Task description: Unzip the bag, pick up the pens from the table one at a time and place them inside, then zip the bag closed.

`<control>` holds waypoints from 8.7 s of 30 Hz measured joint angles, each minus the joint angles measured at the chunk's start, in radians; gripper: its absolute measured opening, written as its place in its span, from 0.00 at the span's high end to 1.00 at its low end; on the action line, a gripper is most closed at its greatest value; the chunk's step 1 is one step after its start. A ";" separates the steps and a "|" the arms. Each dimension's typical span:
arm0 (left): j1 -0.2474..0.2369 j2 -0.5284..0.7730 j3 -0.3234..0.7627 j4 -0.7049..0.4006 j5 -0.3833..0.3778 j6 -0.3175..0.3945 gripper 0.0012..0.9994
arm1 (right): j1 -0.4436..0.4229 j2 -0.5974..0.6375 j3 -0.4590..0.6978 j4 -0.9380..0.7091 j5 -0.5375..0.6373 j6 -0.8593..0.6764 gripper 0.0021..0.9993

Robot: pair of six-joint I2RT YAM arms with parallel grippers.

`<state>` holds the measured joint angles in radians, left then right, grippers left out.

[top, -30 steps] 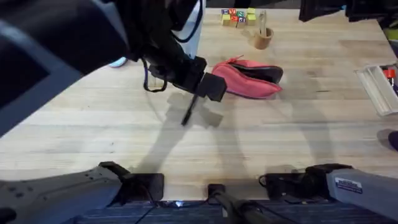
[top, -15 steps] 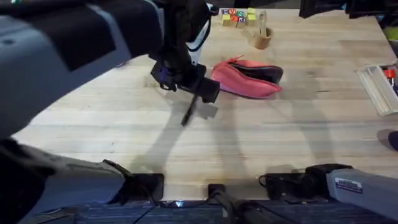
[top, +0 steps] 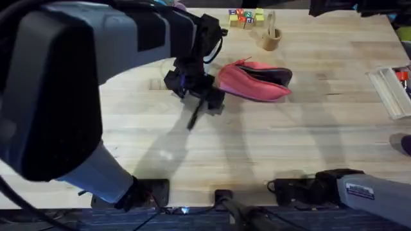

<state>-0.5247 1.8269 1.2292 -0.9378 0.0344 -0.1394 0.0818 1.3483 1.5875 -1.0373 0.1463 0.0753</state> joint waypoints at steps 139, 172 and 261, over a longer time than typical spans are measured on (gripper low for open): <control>-0.190 0.308 0.617 -0.018 0.257 0.940 0.02 | 0.000 -0.483 -0.001 -0.378 -0.293 -0.238 0.00; 0.047 0.103 0.618 -0.133 0.299 0.925 0.01 | 0.000 -0.483 -0.001 -0.351 -0.293 -0.248 0.00; 0.439 0.103 0.505 -0.439 0.818 1.607 0.00 | 0.020 -0.027 -0.001 -0.108 -0.418 0.356 0.00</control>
<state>-0.0860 1.9297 1.7340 -1.3766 0.8528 1.4673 0.1017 1.3210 1.5864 -1.1452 -0.2716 0.4310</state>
